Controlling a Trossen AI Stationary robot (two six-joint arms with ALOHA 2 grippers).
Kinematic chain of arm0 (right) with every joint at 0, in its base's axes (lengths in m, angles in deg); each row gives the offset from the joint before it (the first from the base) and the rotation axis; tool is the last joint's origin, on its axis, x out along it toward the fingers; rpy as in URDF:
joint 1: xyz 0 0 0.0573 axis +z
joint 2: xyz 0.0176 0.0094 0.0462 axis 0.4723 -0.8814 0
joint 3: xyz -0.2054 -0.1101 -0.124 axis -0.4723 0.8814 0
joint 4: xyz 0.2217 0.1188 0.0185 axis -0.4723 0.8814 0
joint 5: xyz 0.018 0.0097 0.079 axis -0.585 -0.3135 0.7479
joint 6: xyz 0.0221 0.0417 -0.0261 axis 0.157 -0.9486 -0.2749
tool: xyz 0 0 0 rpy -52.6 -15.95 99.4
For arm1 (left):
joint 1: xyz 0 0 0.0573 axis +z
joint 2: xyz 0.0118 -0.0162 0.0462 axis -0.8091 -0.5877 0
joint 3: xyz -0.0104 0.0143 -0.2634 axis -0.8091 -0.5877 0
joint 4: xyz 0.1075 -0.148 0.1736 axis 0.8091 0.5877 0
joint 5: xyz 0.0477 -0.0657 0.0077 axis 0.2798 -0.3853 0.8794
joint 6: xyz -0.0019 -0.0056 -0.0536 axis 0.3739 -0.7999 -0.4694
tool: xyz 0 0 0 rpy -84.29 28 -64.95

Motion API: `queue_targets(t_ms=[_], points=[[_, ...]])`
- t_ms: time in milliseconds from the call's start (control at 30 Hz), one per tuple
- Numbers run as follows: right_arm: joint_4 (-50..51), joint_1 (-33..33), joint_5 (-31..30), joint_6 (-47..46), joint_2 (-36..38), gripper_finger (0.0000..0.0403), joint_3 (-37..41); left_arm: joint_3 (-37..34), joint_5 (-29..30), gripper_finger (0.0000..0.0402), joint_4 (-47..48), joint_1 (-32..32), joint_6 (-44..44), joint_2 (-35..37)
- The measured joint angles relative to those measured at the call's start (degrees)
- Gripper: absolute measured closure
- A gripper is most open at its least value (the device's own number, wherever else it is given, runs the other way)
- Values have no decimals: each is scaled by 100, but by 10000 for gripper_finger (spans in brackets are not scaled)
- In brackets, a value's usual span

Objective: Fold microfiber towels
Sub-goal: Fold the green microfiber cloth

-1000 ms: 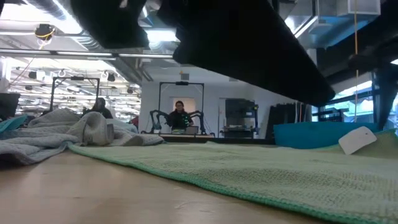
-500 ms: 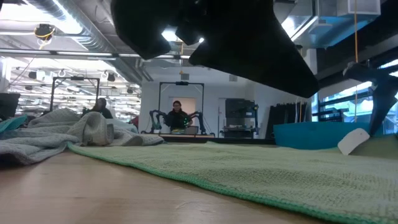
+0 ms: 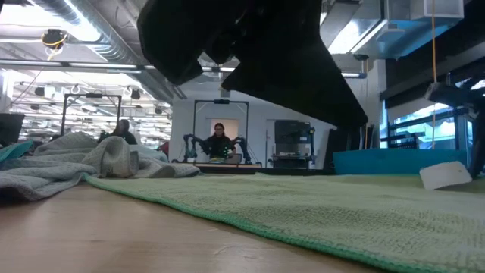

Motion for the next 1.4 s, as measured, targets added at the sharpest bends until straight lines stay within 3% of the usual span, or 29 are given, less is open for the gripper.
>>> queue_targets(t_ms=[167,333,667,933,1100,1200,1400], points=[[490,-1,-85,-469,-2,330,41,0,17,210,14,-30,-155,-2],[449,127,184,-413,2,330,39,-2,21,210,161,-74,-437,0],[518,482,175,-461,9,325,-92,-3,297,210,414,-270,-1098,0],[998,480,-355,-656,219,236,-629,-4,724,210,414,-380,-1332,0],[496,483,196,-286,258,192,-550,-4,898,210,413,-367,-1334,0],[165,547,286,170,256,196,-212,-2,913,210,414,-367,-1355,0],[-400,605,-311,1114,249,238,175,-3,958,210,414,-438,-1491,0]])
